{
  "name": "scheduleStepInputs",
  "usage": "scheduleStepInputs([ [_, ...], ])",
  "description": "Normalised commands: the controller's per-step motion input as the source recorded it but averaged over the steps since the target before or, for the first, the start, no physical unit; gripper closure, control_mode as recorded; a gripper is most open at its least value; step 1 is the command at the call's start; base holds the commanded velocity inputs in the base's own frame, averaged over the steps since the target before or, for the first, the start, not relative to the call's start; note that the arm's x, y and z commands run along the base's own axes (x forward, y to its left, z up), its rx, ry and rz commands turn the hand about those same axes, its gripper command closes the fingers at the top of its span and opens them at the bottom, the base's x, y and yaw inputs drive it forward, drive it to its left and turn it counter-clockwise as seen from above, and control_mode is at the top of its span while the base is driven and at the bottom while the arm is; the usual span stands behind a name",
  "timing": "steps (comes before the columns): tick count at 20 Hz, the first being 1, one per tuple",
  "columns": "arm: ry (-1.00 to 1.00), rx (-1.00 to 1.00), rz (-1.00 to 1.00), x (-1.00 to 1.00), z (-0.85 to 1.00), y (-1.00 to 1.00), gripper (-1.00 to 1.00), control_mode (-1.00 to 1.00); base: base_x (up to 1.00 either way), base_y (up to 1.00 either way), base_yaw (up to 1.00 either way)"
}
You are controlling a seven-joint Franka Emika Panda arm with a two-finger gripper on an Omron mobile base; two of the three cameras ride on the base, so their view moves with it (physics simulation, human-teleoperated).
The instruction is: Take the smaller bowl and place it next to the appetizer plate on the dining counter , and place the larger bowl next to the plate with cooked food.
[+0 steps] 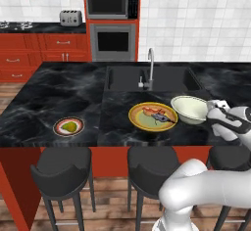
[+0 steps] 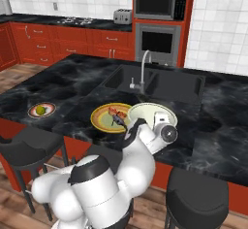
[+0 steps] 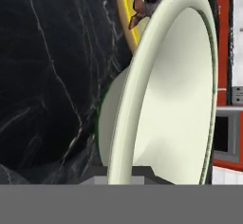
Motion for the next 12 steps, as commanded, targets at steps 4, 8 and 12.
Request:
scheduleStepInputs([
  [4,0.00,-0.02,0.00,0.29,-0.02,-0.15,1.00,-1.00,0.00,0.00,0.00],
  [8,0.05,0.00,0.00,0.39,-0.05,0.00,1.00,-1.00,0.00,0.00,0.00],
  [12,0.10,0.00,0.00,0.30,-0.18,0.00,1.00,-1.00,0.00,0.00,0.00],
])
